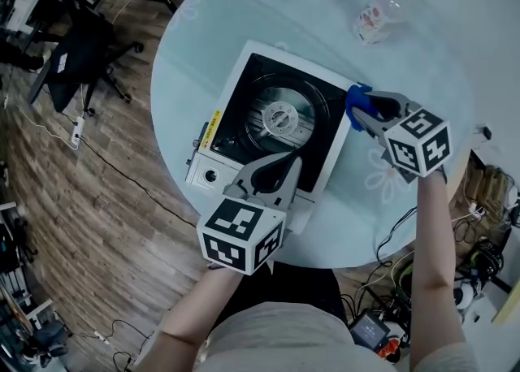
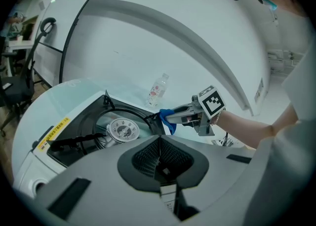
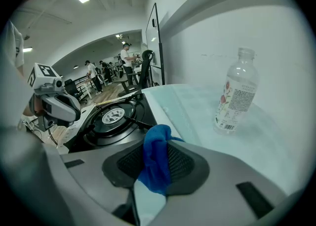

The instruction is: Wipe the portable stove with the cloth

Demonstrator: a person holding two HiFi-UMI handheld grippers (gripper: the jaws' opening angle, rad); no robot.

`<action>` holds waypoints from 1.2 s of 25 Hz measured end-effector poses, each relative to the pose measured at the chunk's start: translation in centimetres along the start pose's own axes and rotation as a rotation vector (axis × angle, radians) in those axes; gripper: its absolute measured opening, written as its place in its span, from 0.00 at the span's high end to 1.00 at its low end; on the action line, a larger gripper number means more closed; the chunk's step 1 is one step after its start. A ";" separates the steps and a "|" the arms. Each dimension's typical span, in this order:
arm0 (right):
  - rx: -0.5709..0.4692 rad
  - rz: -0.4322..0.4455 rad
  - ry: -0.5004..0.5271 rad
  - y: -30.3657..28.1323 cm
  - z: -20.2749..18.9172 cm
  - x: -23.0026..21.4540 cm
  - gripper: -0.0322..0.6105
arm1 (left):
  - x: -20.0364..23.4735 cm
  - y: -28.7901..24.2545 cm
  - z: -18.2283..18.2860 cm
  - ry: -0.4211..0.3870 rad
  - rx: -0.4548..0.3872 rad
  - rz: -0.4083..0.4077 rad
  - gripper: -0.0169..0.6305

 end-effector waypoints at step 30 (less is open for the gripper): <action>-0.064 -0.119 -0.163 0.7 -2.4 6.2 0.76 | 1.5 3.0 -4.3 -0.074 0.078 -0.046 0.95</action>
Point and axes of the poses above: the fingertips, and each gripper's own axes: y backward along the fingers, x to its left, z out of its top, the point moved 1 cm from there along y, backward along the fingers, and after that the axes turned 9 degrees about x, right-handed, at the moved point
